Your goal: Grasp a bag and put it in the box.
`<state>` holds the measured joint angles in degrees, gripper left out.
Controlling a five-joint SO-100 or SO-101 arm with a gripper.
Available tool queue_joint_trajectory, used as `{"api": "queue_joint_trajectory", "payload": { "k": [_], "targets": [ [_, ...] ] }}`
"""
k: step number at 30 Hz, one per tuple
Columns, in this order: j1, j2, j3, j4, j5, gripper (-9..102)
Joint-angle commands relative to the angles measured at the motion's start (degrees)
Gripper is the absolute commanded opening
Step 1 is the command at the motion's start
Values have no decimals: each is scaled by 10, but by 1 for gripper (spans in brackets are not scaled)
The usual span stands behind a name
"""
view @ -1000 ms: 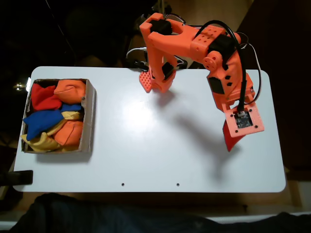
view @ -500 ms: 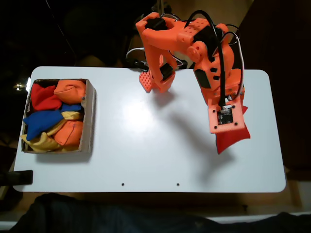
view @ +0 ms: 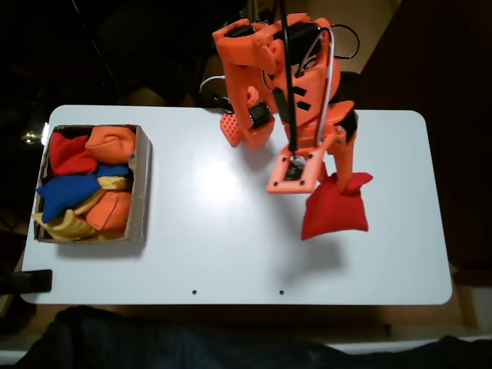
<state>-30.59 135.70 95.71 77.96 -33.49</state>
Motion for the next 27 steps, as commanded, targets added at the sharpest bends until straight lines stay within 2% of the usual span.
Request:
{"api": "queue_joint_trajectory", "payload": {
  "k": [1, 27],
  "targets": [
    [30, 44, -9, 7, 11, 0],
    [252, 130, -10, 101, 94, 0]
  ]
}}
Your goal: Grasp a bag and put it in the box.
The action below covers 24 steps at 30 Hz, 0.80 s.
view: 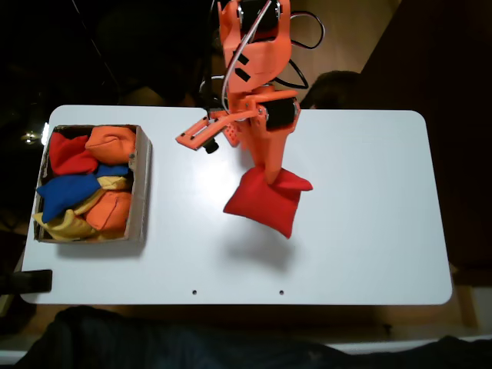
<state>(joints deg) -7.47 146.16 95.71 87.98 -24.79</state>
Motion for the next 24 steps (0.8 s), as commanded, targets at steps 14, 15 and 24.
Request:
{"api": "queue_joint_trajectory", "payload": {
  "k": [14, 15, 24],
  "targets": [
    [170, 47, -10, 31, 39, 0],
    [180, 47, -9, 33, 40, 0],
    [245, 43, -14, 37, 74, 0]
  ]
}}
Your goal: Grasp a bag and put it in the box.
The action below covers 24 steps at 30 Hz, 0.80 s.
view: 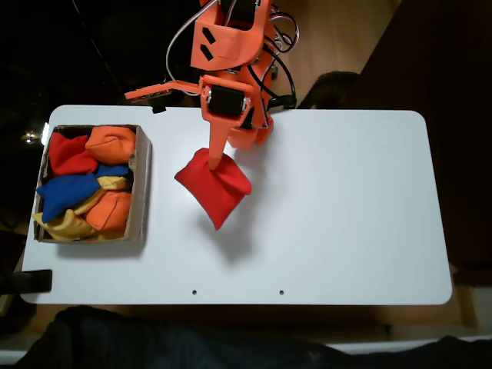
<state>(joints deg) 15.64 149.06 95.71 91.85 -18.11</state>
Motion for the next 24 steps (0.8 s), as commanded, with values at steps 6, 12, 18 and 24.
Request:
{"api": "queue_joint_trajectory", "payload": {
  "k": [6, 12, 18, 24],
  "targets": [
    [47, -4, -29, -2, 18, 0],
    [103, -30, -45, -19, 21, 0],
    [163, -54, -48, -47, 20, 0],
    [216, -82, -51, -74, 34, 0]
  ]
}}
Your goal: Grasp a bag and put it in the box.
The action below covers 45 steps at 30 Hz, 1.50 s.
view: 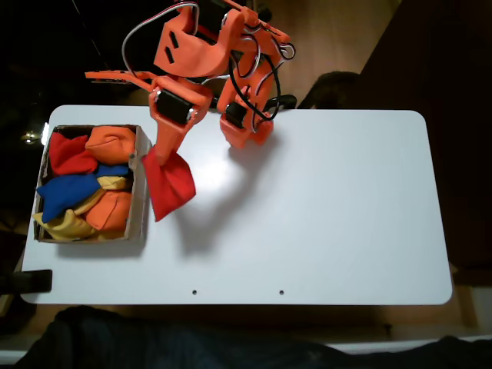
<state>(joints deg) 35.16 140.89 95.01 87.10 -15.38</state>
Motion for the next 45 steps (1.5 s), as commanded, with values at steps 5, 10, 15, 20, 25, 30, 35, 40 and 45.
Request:
{"api": "queue_joint_trajectory", "payload": {
  "k": [5, 10, 15, 20, 25, 30, 35, 40, 45],
  "targets": [
    [53, -20, -45, -52, 10, 0],
    [83, -39, -47, -86, 7, 0],
    [109, -61, -56, -114, 6, 0],
    [128, -88, -71, -132, 8, 0],
    [147, -114, -90, -150, 8, 0],
    [168, -144, -113, -165, 4, 0],
    [185, -172, -135, -178, -1, 0],
    [203, -209, -169, -183, -7, 0],
    [223, -246, -195, -199, -9, 0]
  ]
}}
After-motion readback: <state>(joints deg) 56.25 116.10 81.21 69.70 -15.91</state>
